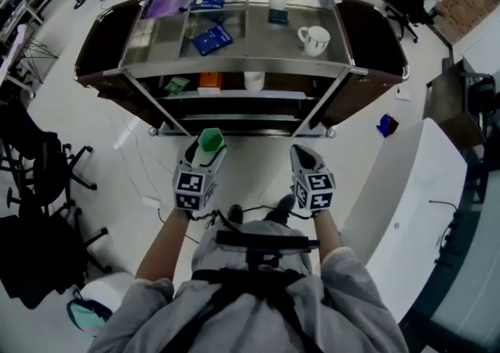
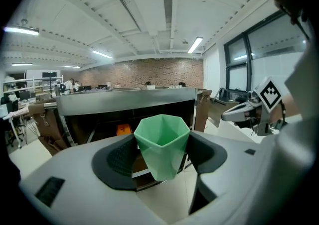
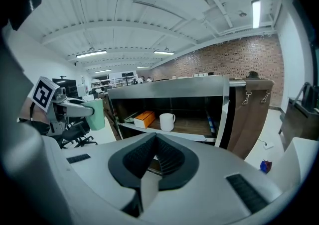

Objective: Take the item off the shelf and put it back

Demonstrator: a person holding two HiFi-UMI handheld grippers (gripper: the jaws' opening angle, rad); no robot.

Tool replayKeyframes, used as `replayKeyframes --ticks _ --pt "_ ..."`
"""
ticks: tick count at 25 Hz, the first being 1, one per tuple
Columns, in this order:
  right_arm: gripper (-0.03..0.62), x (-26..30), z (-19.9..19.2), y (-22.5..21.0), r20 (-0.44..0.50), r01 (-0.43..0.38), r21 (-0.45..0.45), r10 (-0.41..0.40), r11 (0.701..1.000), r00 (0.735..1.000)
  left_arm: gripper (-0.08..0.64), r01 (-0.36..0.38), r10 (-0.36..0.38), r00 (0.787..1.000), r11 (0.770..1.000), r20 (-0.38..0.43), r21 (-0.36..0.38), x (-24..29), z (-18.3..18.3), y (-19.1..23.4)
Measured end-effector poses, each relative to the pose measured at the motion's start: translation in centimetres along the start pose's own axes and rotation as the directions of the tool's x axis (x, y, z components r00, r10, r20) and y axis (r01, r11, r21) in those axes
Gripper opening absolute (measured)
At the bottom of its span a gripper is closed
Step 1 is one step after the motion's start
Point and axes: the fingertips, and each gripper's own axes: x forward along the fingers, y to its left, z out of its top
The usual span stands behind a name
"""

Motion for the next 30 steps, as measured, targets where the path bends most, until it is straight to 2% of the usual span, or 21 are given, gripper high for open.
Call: replayKeyframes --ticks 5,17,30 --pt "0.009 0.4 -0.2 1.3 -0.007 -0.018 -0.005 0.018 1.0 1.0 0.311 -0.023 0.023 1.0 1.0 0.002 0.019 -1.7 -0.8 0.7" --pt "0.009 0.4 -0.7 1.0 -0.017 -0.011 0.005 0.011 1.0 1.0 0.31 -0.059 0.059 0.998 0.998 0.004 -0.026 -1.9 -1.7 1.7" --pt "0.009 0.2 -1.0 -0.2 -0.016 0.016 0.024 -0.015 1.0 1.0 0.31 -0.014 0.014 1.0 1.0 -0.009 0.009 0.0 -1.5 -0.1"
